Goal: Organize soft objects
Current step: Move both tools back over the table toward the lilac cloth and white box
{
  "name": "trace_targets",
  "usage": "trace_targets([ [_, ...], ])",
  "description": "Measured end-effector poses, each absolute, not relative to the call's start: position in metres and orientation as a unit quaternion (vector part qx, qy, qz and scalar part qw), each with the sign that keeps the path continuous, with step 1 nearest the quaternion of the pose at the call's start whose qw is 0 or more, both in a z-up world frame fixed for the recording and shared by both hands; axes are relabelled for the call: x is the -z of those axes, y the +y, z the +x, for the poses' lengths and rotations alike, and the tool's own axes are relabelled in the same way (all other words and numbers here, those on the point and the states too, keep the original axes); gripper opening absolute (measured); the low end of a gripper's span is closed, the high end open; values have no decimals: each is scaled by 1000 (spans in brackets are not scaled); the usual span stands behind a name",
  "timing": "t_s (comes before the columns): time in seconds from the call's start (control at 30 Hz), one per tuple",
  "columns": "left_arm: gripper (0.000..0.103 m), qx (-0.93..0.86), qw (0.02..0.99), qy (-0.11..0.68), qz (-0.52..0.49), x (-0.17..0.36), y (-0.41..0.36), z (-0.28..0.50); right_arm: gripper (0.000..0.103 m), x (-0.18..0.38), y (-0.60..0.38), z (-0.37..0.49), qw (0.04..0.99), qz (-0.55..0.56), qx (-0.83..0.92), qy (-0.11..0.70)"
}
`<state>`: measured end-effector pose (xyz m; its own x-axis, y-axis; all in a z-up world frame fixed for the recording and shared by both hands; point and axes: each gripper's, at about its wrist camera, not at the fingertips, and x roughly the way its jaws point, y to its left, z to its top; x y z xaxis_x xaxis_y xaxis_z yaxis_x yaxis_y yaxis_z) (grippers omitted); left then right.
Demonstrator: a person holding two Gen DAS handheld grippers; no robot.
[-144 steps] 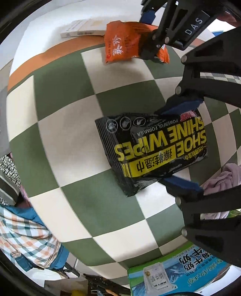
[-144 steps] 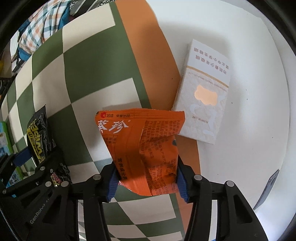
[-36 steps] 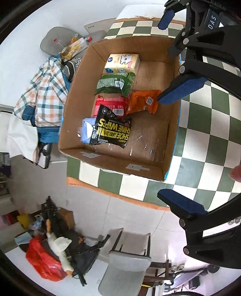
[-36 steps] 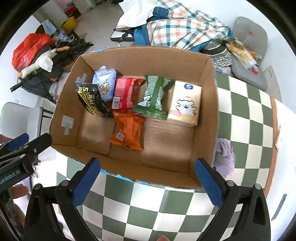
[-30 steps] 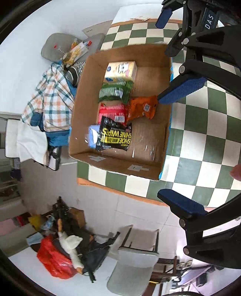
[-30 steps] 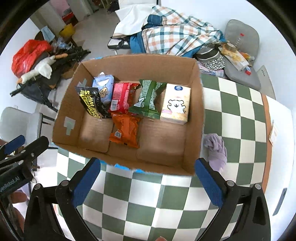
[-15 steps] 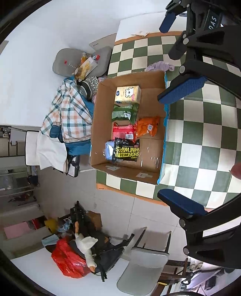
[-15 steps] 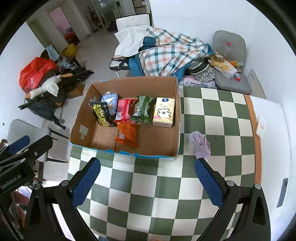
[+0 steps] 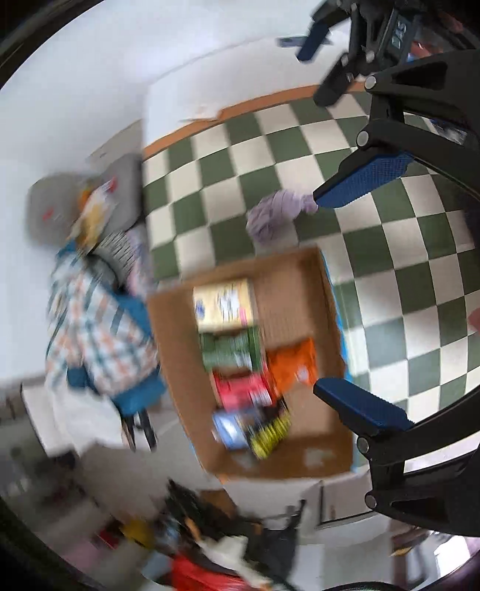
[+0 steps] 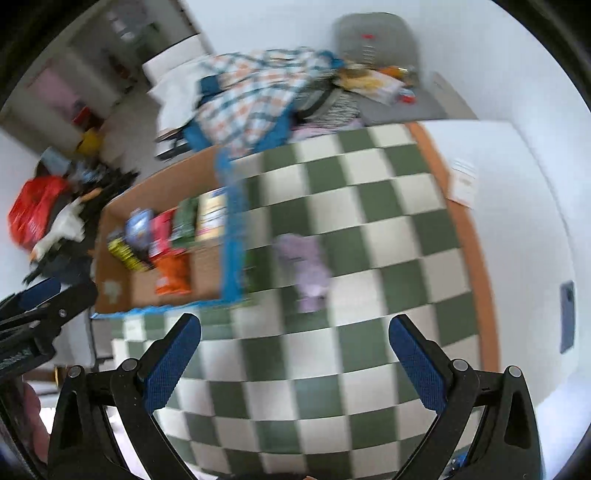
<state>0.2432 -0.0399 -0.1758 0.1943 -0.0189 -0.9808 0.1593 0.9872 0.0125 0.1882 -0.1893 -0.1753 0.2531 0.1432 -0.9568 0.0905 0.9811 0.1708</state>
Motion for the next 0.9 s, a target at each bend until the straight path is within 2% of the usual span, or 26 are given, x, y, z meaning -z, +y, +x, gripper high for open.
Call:
trace_targets([
  [0.23, 94, 92, 673, 731, 70, 271, -133, 310, 103, 198, -293, 211, 779, 117, 52, 614],
  [0.5, 94, 45, 591, 803, 66, 380, -179, 335, 103, 240, -393, 246, 756, 125, 87, 636],
  [0.73, 94, 2, 550, 834, 54, 432, -185, 334, 103, 286, -440, 297, 730, 129, 93, 665],
  [0.9, 94, -13, 547, 837, 10, 445, -177, 331, 103, 340, -465, 353, 699, 150, 96, 693],
])
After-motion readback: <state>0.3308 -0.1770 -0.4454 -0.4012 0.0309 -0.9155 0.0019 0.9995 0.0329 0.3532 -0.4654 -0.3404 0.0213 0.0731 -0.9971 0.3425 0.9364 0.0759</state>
